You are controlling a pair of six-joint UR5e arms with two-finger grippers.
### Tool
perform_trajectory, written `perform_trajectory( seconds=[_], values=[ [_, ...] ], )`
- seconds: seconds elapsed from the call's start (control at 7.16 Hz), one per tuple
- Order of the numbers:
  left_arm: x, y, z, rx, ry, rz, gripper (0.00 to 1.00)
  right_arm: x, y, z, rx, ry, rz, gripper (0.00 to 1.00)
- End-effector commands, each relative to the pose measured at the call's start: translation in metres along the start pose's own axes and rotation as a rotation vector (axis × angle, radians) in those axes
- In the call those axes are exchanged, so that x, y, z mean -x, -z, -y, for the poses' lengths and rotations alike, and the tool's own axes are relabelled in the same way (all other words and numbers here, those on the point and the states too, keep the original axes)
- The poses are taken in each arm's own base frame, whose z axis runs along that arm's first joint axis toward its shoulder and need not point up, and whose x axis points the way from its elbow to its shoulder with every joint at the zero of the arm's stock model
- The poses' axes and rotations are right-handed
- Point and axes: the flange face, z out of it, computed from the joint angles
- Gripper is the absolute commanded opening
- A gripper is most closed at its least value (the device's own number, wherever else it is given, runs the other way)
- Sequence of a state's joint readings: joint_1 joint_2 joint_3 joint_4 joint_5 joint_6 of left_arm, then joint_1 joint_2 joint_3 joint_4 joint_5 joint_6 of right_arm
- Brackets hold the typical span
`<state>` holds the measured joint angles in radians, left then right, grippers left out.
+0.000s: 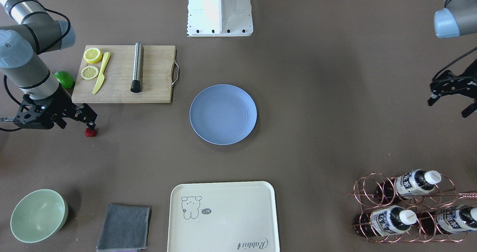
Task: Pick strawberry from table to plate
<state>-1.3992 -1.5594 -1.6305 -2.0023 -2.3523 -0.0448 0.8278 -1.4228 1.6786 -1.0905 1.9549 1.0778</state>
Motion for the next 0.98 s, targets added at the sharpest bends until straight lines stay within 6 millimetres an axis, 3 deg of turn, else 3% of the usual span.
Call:
perform_trajectory(
  seconds=[0.0, 0.14, 0.42, 0.7, 0.84],
  values=[
    [0.063, 0.020, -0.053, 0.097, 0.196, 0.033, 0.99, 0.004, -0.007, -0.006, -0.005, 0.013, -0.013, 0.93],
    [0.074, 0.020, -0.072, 0.108, 0.145, 0.032, 0.99, 0.005, -0.008, -0.008, -0.001, 0.015, -0.014, 0.92],
    [0.076, 0.019, -0.076, 0.116, 0.152, 0.031, 0.99, 0.016, -0.021, -0.008, 0.010, 0.025, -0.016, 0.86],
    [0.075, 0.019, -0.075, 0.115, 0.151, 0.028, 0.99, 0.014, -0.027, -0.005, 0.006, 0.023, -0.029, 0.81],
    [0.075, 0.018, -0.075, 0.117, 0.153, 0.026, 0.99, 0.014, -0.027, -0.005, 0.006, 0.023, -0.028, 0.72]
  ],
)
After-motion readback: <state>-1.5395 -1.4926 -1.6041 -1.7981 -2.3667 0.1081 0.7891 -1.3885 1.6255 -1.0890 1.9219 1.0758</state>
